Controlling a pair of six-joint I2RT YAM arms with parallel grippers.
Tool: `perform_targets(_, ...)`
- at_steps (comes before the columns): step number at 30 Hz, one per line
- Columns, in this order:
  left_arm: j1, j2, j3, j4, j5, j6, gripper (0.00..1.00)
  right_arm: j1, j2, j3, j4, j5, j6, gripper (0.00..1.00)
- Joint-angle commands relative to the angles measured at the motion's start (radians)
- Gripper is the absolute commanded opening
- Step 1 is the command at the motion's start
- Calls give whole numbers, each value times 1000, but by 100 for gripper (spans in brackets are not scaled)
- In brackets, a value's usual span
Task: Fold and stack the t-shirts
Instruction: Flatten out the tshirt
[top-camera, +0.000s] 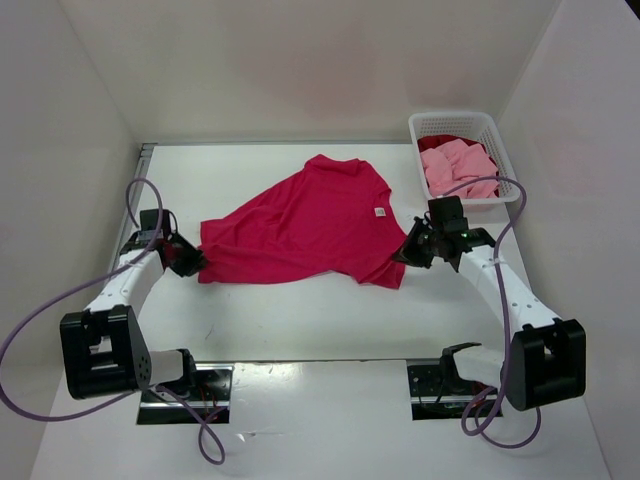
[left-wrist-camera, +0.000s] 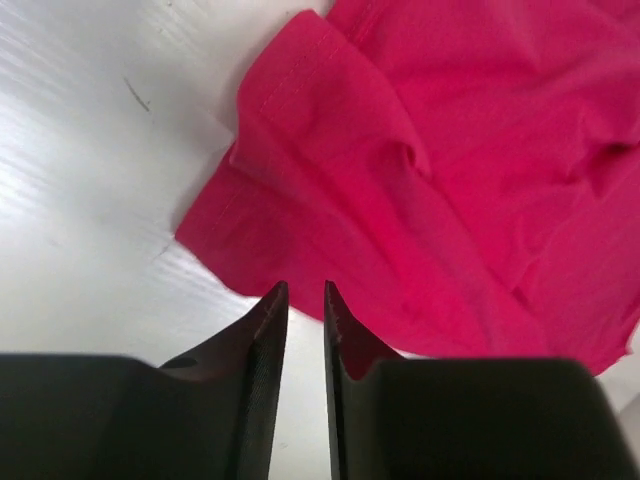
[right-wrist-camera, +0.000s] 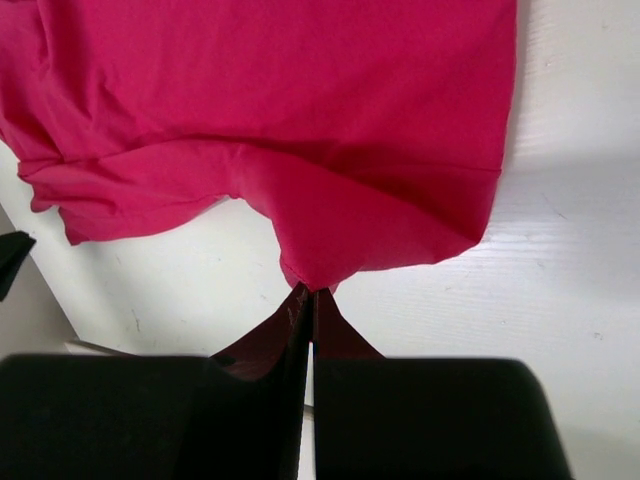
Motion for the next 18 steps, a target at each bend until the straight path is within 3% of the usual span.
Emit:
perform_targets(1, 5, 38, -8, 107, 17, -41, 22, 26, 11, -6, 37, -4, -2, 3)
perform_targets(6, 5, 111, 33, 116, -4, -29, 18, 26, 11, -6, 37, 14, 8, 3)
perform_targets(12, 5, 168, 12, 128, -22, -20, 37, 26, 11, -6, 46, 14, 8, 3)
perform_targets(18, 5, 211, 3, 147, -61, -20, 44, 26, 11, -6, 47, 14, 8, 3)
